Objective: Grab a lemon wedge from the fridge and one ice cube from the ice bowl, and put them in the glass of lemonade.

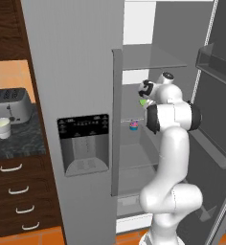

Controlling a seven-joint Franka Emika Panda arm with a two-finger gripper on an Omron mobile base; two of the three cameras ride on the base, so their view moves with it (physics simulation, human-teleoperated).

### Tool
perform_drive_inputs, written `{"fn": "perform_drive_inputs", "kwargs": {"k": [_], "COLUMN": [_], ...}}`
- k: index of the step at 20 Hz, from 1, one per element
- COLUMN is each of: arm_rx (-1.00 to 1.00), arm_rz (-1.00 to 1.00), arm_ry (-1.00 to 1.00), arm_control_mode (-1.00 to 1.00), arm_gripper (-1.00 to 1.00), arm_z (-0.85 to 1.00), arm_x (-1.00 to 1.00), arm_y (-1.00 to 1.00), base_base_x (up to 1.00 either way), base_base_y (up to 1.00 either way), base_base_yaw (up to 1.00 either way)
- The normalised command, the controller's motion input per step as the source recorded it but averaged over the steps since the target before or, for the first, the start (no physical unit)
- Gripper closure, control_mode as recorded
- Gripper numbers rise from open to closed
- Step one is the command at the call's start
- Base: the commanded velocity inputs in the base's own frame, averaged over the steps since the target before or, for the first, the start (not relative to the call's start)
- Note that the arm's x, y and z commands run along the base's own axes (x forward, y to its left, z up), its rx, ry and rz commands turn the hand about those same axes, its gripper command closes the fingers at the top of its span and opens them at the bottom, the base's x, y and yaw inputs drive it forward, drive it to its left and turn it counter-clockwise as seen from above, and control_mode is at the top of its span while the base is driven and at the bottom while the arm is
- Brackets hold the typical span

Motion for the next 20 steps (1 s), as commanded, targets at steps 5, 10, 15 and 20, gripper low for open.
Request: {"fn": "perform_drive_inputs", "kwargs": {"k": [5, 10, 15, 20], "arm_rx": [-0.11, -0.04, -0.04, -0.01], "arm_rz": [0.02, 0.00, 0.00, 0.00], "arm_ry": [0.00, 0.00, 0.00, 0.00], "arm_control_mode": [-1.00, -1.00, -1.00, -1.00], "arm_gripper": [-1.00, -1.00, -1.00, -1.00], "arm_z": [0.00, 0.03, 0.00, 0.00], "arm_x": [0.00, 0.00, 0.03, 0.14], "arm_y": [0.05, 0.00, 0.10, 0.08], "base_base_x": [0.00, 0.00, 0.00, 0.00], "base_base_y": [0.00, 0.00, 0.00, 0.00], "base_base_yaw": [0.00, 0.00, 0.00, 0.00]}}
